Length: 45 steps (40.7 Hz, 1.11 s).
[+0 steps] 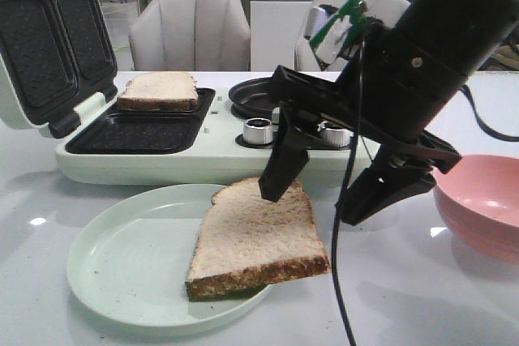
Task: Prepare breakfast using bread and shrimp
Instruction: 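Reach the right gripper to the second bread slice on the plate, then grasp the second bread slice with the right gripper and lift it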
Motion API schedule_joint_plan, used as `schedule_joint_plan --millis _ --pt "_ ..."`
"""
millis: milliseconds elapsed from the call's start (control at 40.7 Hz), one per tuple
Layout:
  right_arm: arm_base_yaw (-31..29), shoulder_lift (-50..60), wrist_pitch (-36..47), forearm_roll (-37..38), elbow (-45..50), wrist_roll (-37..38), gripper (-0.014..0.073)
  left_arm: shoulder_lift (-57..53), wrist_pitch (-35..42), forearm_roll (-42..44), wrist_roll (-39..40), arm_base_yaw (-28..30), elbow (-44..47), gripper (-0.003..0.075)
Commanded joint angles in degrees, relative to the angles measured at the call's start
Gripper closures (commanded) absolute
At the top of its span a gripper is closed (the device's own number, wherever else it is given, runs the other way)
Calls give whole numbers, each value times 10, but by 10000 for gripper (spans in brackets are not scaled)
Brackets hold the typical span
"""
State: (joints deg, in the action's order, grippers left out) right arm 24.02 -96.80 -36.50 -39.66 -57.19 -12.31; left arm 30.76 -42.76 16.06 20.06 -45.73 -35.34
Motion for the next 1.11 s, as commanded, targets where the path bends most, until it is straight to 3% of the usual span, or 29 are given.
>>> schedule_joint_plan --millis 0,1082 --pt "1 1 11 -19 -33 -9 -15 1 37 5 -1 -5 -20 244" --pt "2 -64 -5 -29 -63 -10 -14 1 37 5 -1 -5 -20 244"
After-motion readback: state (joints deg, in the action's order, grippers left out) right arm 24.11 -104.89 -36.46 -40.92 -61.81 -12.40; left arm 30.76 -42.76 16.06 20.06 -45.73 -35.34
